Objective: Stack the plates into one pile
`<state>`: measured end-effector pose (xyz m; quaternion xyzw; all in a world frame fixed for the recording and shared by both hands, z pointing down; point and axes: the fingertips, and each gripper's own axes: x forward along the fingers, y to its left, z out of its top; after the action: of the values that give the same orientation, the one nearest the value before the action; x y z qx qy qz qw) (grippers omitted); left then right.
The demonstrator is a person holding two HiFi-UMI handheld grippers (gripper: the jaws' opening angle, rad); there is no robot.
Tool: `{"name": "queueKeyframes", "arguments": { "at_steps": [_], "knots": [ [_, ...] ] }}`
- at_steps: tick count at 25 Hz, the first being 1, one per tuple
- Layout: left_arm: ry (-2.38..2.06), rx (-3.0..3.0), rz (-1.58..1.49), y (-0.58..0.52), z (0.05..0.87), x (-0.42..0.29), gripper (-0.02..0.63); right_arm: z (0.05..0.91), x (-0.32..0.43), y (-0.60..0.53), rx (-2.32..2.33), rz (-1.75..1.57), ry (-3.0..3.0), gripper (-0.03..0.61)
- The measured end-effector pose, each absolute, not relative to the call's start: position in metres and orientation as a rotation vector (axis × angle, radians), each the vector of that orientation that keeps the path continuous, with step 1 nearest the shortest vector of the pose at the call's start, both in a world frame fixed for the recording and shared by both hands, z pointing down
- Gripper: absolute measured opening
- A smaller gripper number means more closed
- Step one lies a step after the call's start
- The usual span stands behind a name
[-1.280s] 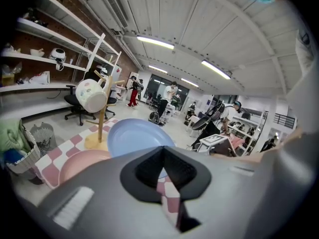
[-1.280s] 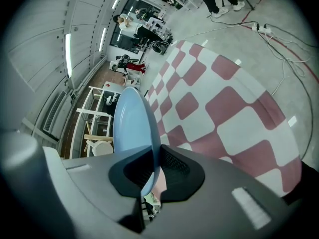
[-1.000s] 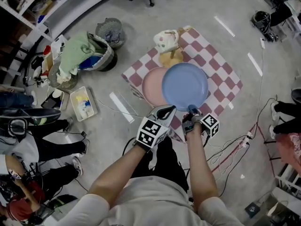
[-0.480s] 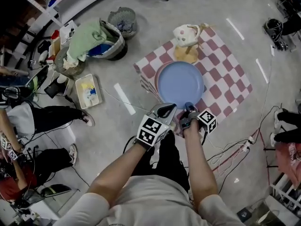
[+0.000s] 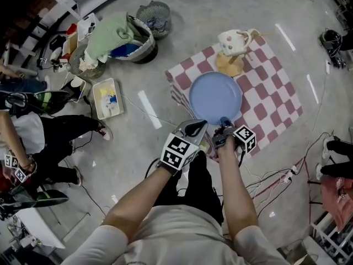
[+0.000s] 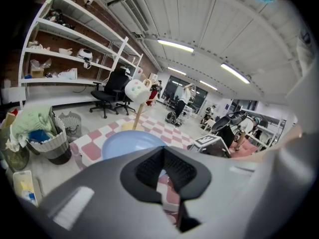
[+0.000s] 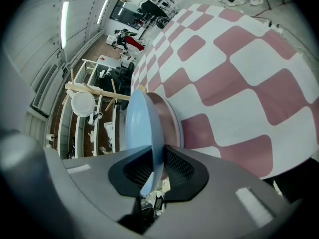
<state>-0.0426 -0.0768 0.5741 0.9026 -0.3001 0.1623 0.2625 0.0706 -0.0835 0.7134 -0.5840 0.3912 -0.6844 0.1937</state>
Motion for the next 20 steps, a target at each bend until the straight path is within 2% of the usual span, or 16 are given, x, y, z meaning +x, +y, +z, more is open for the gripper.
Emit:
{"name": "queueKeyframes", "arguments": {
  "at_steps": [10, 15, 20],
  "knots": [
    [-0.836, 2.417, 0.429, -0.091, 0.577, -0.045, 0.006, 0.718, 0.077, -0.095, -1.803, -1.965, 1.246, 0.061],
    [-0.822, 2.429, 0.426, -0.092, 0.572, -0.040, 0.006, 0.718, 0.085, -0.089, -1.902, -1.985, 1.291, 0.098],
    [-0.810, 2.436, 0.419, -0.090, 0.567, -0.040, 0.006, 0.712, 0.094, -0.075, -1.943, -1.978, 1.308, 0.097]
  ]
}}
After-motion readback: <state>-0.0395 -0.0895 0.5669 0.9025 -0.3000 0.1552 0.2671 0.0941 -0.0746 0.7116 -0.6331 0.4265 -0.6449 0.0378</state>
